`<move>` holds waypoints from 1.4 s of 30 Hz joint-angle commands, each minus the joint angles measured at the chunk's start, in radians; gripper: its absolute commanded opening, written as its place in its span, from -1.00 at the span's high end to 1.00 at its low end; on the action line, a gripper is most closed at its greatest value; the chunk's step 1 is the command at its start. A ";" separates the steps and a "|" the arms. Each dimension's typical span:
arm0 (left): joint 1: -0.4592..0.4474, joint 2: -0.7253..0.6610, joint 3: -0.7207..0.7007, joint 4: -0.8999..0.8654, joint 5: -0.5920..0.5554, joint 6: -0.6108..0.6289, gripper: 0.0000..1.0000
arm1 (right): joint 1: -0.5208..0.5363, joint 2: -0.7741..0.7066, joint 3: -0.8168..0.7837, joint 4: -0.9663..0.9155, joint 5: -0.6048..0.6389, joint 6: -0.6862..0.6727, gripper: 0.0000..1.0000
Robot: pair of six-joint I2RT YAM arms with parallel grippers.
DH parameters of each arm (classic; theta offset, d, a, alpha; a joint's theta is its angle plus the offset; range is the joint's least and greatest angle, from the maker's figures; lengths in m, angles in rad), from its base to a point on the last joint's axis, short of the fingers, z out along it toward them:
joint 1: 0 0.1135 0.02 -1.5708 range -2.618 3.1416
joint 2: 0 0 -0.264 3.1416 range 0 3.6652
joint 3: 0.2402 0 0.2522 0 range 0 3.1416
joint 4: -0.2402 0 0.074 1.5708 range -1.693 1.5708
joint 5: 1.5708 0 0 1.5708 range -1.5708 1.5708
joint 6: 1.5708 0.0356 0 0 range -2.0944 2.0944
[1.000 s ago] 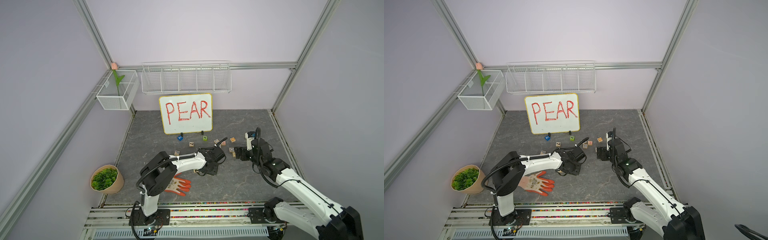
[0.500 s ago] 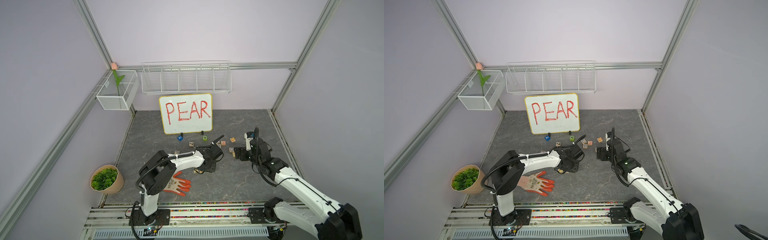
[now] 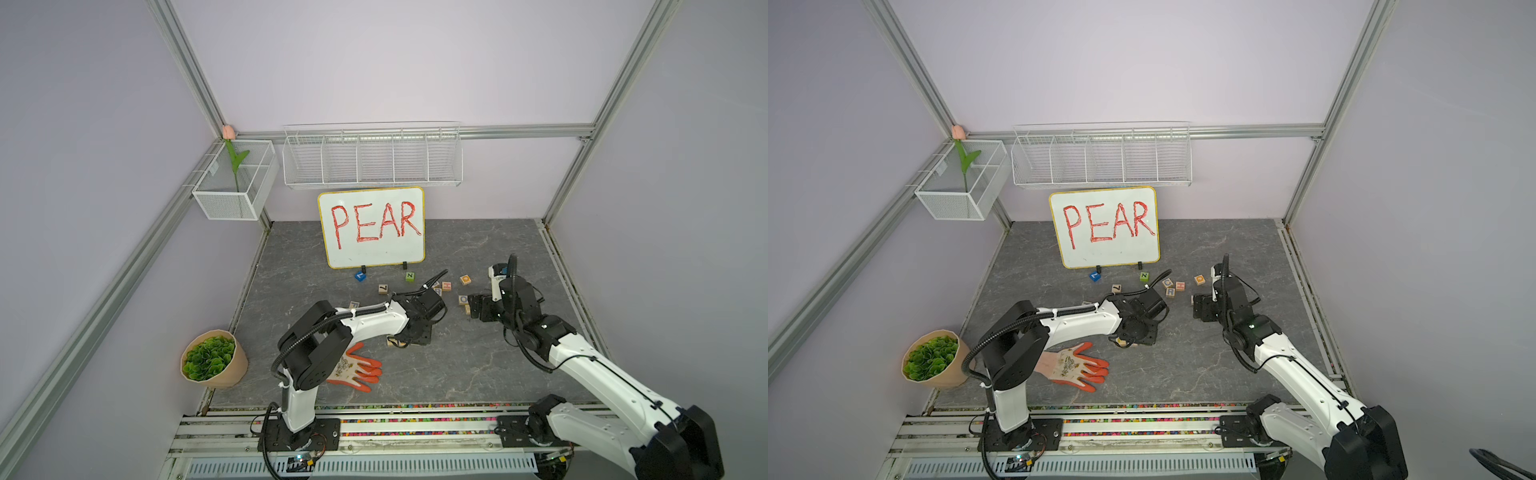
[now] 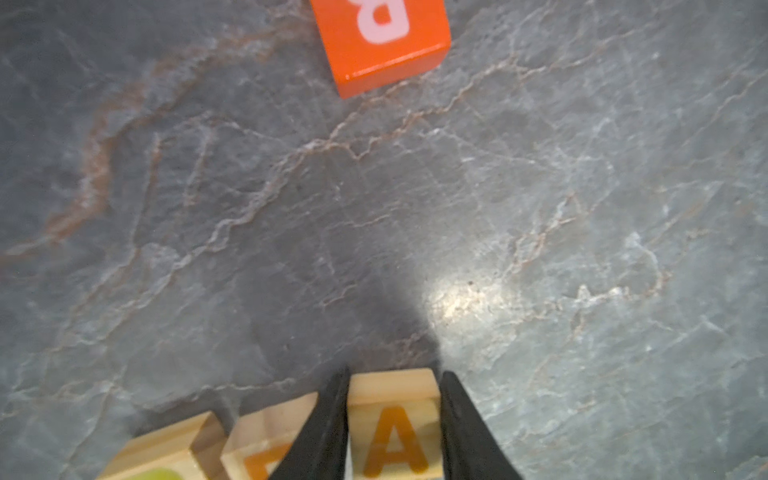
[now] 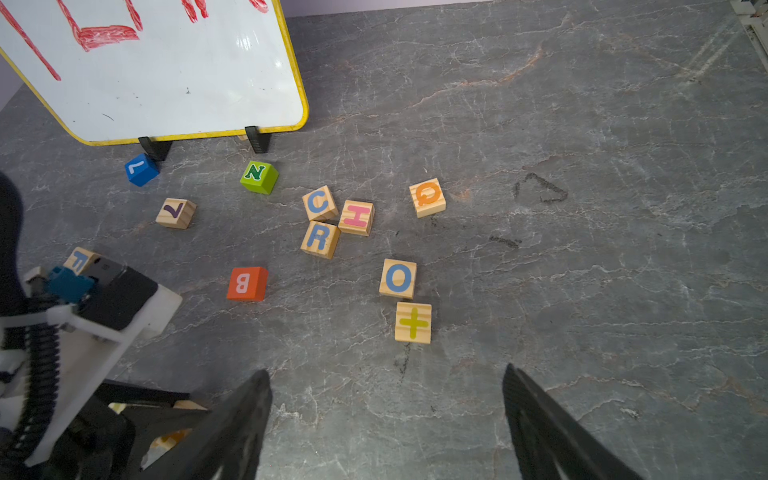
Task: Spell the uppercase word “pear” with letter blocks
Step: Place the letter block at the center of the board, then pick up the letter block from the center of the board.
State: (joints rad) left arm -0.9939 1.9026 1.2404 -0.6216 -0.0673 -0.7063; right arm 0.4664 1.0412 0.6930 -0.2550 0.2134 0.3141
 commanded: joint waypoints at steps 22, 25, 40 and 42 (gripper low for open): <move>0.001 -0.024 0.231 -0.160 -0.209 0.153 -0.23 | 0.003 0.055 0.032 0.029 0.018 -0.012 -0.78; 0.012 -0.014 0.289 -0.160 -0.231 0.204 -0.27 | 0.002 0.072 0.043 0.035 0.020 -0.012 -0.78; 0.074 0.305 0.682 -0.171 -0.149 0.372 -0.23 | -0.022 0.123 0.080 0.019 0.064 -0.012 -0.78; 0.072 0.334 0.700 -0.162 -0.135 0.372 -0.24 | -0.026 0.120 0.079 0.017 0.065 -0.014 -0.78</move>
State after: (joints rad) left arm -0.9173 2.2063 1.8950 -0.7456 -0.2218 -0.3717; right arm 0.4473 1.1664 0.7502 -0.2432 0.2596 0.3134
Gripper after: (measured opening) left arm 0.620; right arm 0.889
